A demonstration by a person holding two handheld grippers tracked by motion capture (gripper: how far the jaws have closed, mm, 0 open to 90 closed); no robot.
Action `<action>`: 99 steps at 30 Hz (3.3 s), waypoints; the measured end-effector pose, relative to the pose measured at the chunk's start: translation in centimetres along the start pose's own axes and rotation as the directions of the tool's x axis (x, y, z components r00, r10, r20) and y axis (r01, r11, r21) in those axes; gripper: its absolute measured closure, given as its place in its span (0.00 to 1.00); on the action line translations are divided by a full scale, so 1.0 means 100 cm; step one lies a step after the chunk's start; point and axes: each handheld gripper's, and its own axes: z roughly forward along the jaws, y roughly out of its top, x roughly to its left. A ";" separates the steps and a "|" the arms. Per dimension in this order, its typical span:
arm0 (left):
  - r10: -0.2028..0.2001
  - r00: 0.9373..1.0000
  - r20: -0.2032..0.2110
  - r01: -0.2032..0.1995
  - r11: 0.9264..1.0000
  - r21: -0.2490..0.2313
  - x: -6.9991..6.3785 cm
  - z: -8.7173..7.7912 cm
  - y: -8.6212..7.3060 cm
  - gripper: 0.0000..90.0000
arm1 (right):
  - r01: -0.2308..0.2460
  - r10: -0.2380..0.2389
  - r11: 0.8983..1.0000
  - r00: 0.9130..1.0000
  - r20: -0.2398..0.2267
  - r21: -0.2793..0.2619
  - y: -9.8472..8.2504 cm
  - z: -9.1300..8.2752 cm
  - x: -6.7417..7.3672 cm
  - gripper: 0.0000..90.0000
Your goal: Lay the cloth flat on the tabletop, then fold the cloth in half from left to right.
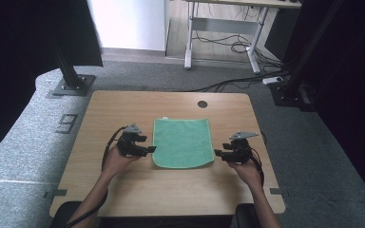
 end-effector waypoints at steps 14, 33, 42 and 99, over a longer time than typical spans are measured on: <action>0.056 0.994 -0.094 -0.043 0.990 0.135 -0.020 0.019 -0.039 0.26 | 0.038 -0.043 0.992 0.998 0.039 0.121 -0.030 0.036 0.013 0.39; 0.034 0.986 -0.164 -0.013 0.991 0.131 -0.013 0.000 -0.061 0.25 | 0.078 -0.083 0.991 0.995 0.047 0.111 -0.034 0.045 0.042 0.33; 0.013 0.982 -0.189 0.004 0.996 0.091 -0.017 -0.004 -0.070 0.21 | 0.080 -0.084 0.993 0.995 0.044 0.087 -0.043 0.041 0.050 0.32; -0.009 0.975 -0.223 0.034 0.994 0.107 -0.015 -0.026 -0.095 0.00 | 0.077 -0.080 0.995 0.995 0.059 0.060 -0.067 0.025 0.028 0.00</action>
